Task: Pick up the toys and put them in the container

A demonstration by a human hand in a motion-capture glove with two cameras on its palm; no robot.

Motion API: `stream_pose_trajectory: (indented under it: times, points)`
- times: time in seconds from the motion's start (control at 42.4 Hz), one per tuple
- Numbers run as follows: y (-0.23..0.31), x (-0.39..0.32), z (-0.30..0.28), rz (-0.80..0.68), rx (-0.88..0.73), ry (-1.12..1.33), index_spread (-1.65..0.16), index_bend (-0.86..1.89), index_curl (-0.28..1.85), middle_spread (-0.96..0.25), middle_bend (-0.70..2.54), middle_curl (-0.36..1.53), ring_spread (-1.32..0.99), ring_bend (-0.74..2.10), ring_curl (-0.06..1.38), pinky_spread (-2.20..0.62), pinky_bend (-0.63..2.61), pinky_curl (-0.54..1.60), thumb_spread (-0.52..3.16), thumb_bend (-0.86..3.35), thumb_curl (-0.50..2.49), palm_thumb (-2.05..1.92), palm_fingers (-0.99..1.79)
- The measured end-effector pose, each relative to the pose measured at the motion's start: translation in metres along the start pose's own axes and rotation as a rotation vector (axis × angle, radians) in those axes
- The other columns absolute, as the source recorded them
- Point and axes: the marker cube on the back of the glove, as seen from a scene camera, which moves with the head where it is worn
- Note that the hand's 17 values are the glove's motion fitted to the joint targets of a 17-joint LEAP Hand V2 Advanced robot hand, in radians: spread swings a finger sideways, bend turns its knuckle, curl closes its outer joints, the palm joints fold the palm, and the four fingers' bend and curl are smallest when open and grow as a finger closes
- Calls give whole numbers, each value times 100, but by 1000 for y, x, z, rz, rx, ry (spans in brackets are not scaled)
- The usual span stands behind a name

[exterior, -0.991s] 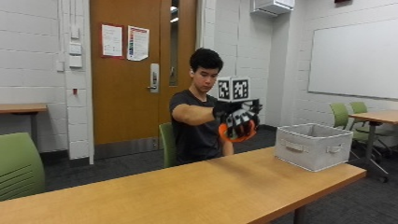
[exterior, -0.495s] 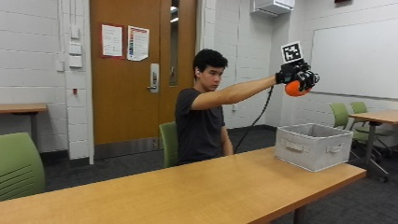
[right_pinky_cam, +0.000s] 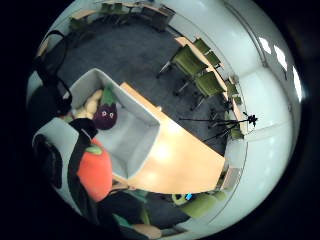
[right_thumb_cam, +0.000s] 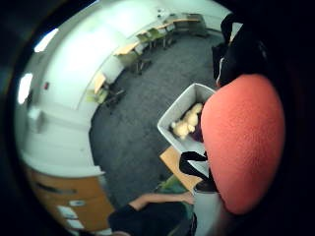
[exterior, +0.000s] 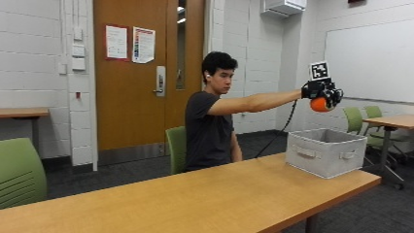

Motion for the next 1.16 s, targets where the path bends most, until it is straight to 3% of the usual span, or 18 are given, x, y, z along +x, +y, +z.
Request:
stream_pose_trajectory:
  times: [0.094, 0.118, 0.189, 0.236, 0.401, 0.613, 0.708, 0.826, 1.156]
  points:
    - [3, 11, 16, 113, -106, 89, -48, 3, 75, -53, 48, 78, -49, 106, 55, -43, 107, 41, 69, 6, 91, 54, 78]
    - [5, 16, 19, 122, -127, 115, -46, -3, 71, -48, 42, 76, -47, 106, 55, -39, 109, 42, 85, -7, 81, 32, 60]
    - [11, 24, 23, 108, -137, 154, -41, -7, 67, -34, 24, 72, -35, 91, 55, -31, 134, 52, 84, -23, 69, -6, 0]
    - [14, 12, 24, 101, -131, 164, -40, -3, 64, -28, 23, 71, -29, 85, 54, -26, 142, 52, 84, -21, 63, -16, -10]
    - [45, -8, 12, 157, -110, 275, -37, 6, 47, -15, 21, 65, -18, 71, 41, -15, 144, 46, 84, -17, 49, -22, -10]
    - [123, 83, -27, 172, -81, 258, -34, 13, 42, -10, 28, 62, -16, 67, 38, -11, 123, 39, 89, -15, 36, -21, -7]
    - [164, 143, -36, 341, -64, 362, -32, 16, 42, -9, 30, 62, -17, 63, 36, -12, 113, 36, 90, -15, 31, -21, -8]
    - [211, 197, -39, 443, -57, 350, -31, 21, 43, -8, 30, 60, -19, 57, 34, -12, 101, 32, 91, -14, 26, -20, -5]
    - [265, 236, -30, 479, -35, 292, -29, 19, 45, -8, 27, 55, -22, 48, 31, -12, 87, 28, 94, -13, 17, -19, 0]
